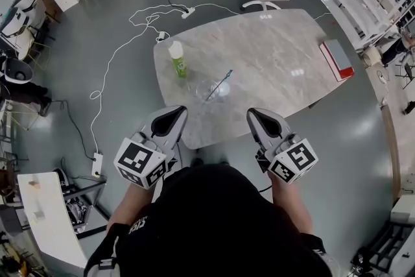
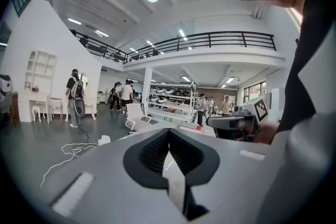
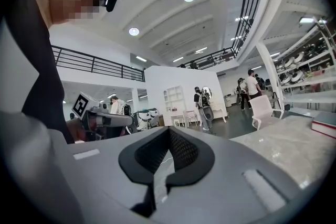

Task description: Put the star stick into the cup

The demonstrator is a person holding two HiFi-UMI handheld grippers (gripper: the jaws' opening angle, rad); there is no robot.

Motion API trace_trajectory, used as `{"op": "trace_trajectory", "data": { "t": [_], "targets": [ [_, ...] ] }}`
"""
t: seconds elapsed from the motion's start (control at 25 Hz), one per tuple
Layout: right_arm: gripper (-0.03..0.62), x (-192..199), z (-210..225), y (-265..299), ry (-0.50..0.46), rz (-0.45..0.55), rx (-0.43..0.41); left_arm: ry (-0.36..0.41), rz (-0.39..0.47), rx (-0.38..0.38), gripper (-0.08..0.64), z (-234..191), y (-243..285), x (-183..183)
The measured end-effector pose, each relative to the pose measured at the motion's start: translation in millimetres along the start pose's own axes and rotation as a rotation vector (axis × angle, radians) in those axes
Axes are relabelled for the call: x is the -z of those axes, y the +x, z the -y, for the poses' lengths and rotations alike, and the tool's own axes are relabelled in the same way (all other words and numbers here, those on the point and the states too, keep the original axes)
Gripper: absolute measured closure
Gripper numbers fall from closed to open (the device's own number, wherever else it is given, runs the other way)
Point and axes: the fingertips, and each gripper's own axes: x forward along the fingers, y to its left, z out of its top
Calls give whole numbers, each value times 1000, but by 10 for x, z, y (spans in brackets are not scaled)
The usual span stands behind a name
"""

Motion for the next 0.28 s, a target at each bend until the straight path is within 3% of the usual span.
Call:
{"op": "trace_trajectory", "data": {
  "t": [0.28],
  "targets": [
    [580,6,-53,106,-13,-13,-4,-11,5,4,557,-84,-16,16]
  ]
}}
